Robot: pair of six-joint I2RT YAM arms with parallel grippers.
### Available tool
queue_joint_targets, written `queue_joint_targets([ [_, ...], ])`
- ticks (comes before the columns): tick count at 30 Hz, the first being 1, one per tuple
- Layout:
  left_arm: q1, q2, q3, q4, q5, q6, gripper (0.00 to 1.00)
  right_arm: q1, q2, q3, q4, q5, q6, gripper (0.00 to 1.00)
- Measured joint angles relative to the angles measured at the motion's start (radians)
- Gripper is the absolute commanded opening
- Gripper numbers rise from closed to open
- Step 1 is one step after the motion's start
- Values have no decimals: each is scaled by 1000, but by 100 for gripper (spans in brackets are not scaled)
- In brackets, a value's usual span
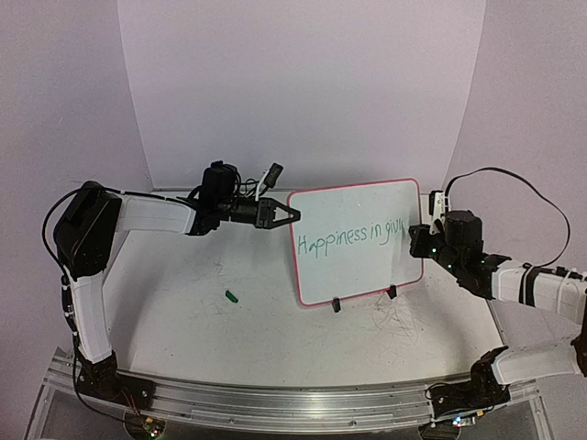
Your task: Write a sentence on the whiteboard
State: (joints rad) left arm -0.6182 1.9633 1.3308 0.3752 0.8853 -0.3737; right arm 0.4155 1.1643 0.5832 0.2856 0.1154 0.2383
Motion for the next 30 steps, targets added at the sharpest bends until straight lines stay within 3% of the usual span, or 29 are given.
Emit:
queue_joint_targets([
  [30, 0, -1, 0, 0, 0, 2, 0, -1, -12, -3, -39, 26, 10, 0],
])
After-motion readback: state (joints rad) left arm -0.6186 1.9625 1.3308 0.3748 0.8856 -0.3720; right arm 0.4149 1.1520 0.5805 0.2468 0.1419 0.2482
